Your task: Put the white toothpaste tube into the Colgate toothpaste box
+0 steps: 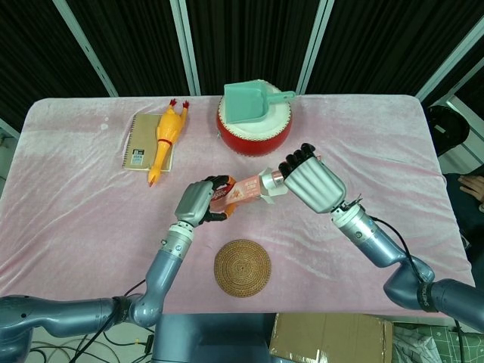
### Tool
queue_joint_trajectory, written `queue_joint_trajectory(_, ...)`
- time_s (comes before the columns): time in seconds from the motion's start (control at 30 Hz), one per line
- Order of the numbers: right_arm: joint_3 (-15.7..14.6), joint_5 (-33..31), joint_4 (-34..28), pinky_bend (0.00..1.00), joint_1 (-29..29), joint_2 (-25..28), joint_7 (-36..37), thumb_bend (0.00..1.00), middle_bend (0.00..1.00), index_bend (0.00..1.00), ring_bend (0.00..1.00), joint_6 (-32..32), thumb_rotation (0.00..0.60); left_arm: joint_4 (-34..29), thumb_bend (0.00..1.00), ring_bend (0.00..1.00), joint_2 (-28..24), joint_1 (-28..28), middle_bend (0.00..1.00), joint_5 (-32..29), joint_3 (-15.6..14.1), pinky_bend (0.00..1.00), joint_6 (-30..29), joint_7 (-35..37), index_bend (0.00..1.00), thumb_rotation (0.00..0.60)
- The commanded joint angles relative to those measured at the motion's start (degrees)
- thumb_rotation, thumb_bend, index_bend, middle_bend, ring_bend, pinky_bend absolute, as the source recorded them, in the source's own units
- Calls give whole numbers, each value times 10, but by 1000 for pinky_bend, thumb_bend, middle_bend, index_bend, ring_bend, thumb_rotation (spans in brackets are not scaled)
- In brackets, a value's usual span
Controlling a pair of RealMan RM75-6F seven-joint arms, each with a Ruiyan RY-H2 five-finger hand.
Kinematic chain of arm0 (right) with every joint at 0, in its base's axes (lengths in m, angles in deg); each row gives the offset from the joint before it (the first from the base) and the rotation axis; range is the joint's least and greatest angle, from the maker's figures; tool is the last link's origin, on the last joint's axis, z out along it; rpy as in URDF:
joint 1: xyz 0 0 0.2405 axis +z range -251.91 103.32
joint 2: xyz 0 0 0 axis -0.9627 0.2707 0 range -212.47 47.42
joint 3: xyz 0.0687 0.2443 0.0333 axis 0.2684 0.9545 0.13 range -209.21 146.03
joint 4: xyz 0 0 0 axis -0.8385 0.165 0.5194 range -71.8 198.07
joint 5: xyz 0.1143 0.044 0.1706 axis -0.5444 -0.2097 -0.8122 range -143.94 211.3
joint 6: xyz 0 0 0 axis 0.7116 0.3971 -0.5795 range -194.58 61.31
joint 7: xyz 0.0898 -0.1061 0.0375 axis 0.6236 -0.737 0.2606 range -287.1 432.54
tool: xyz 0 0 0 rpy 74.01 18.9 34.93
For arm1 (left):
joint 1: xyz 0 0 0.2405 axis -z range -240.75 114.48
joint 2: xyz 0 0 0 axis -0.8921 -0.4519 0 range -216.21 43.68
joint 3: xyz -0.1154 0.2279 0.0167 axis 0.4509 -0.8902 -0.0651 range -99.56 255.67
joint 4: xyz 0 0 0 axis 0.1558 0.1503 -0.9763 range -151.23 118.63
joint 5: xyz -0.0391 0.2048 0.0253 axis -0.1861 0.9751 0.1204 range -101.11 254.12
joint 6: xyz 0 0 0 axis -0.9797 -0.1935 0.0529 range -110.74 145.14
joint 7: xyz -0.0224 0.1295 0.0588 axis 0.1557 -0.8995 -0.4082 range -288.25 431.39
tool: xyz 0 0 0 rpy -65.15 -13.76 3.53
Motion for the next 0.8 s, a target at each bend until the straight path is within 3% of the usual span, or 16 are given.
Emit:
queue_joint_trajectory(0.03, -2, 5, 5, 483, 1, 0, 2, 393, 583, 647, 555, -1, 600, -5, 428, 265, -2, 2, 333, -5, 1, 385, 0, -4, 390, 600)
queue_joint_trajectory(0.8, -30, 81, 62, 480, 12, -1, 49, 393, 578, 647, 547, -28, 600, -46, 428, 263, -24, 14, 332, -66, 5, 383, 4, -29, 385, 600)
